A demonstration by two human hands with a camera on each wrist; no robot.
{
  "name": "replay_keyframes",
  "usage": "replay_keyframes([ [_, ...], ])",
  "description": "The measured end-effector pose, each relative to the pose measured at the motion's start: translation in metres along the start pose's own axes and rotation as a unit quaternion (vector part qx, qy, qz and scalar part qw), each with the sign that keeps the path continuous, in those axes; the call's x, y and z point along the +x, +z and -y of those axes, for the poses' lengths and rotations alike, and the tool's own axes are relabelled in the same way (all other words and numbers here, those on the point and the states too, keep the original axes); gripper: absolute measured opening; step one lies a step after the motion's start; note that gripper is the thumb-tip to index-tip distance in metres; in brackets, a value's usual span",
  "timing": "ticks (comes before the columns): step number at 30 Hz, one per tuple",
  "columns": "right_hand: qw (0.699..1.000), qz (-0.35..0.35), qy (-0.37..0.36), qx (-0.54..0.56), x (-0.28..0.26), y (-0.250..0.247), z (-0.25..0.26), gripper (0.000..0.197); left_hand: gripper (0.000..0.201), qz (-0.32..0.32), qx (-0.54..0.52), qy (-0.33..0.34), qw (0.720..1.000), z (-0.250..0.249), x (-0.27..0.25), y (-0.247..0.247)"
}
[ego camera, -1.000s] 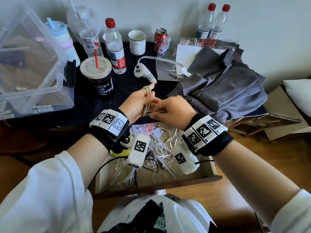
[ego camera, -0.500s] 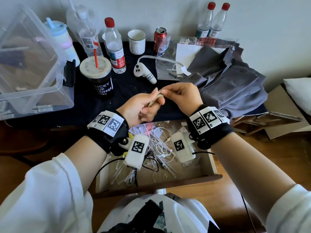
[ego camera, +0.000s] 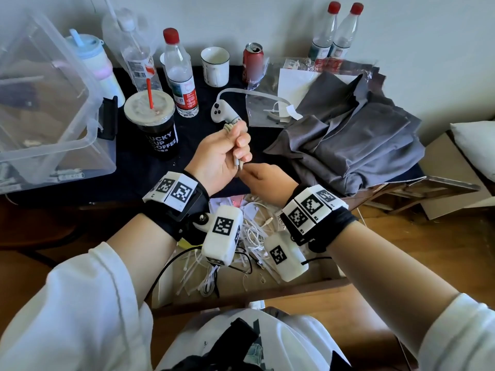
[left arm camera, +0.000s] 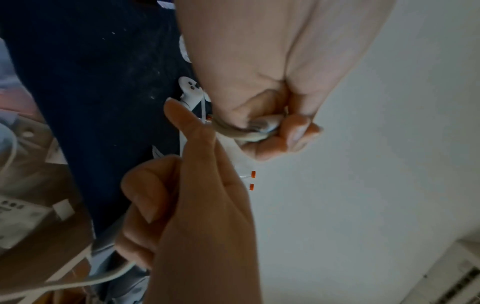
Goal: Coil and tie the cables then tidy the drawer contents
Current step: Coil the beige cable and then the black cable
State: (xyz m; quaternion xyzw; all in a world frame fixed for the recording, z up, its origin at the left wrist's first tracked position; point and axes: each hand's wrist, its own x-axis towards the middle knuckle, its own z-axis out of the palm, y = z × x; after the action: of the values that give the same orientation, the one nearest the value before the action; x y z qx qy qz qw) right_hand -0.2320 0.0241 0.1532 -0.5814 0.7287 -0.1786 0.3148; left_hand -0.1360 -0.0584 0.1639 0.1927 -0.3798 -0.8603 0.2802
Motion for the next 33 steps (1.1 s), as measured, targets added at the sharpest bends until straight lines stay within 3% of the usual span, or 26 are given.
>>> replay_keyframes([
  [3, 0.997, 0.052, -0.007, -0.057, -0.005, 0.003, 0.003, 0.025, 0.016, -0.076, 0.049, 0.006, 0.996, 0.002, 0.003, -0.008],
  [5, 0.997, 0.024, -0.012, -0.073, -0.006, 0.002, 0.003, 0.026, 0.014, -0.092, 0.101, -0.002, 0.991, 0.003, 0.001, -0.012],
  [8, 0.995, -0.05, -0.035, -0.079, -0.007, -0.007, 0.004, 0.018, 0.035, -0.109, 0.184, -0.046, 0.976, 0.01, -0.001, -0.025],
  [11, 0.993, -0.096, -0.046, -0.045, -0.007, -0.018, 0.005, 0.015, 0.014, -0.061, 0.242, -0.103, 0.963, 0.013, -0.003, -0.031],
  [18, 0.981, -0.187, -0.049, 0.03, -0.001, -0.026, -0.005, 0.014, 0.052, 0.052, 0.307, -0.166, 0.936, 0.009, -0.014, -0.023],
  [22, 0.972, -0.207, -0.058, 0.095, 0.002, -0.031, -0.014, 0.004, 0.062, 0.068, 0.242, -0.211, 0.945, 0.006, -0.015, -0.028],
  [27, 0.97, -0.222, -0.032, 0.099, 0.006, -0.027, -0.023, 0.015, 0.039, 0.114, 0.125, -0.168, 0.971, -0.002, -0.015, -0.027],
  [33, 0.98, -0.168, 0.02, 0.105, 0.007, -0.019, -0.024, 0.024, 0.036, 0.14, 0.006, -0.107, 0.984, -0.011, -0.012, -0.016],
])
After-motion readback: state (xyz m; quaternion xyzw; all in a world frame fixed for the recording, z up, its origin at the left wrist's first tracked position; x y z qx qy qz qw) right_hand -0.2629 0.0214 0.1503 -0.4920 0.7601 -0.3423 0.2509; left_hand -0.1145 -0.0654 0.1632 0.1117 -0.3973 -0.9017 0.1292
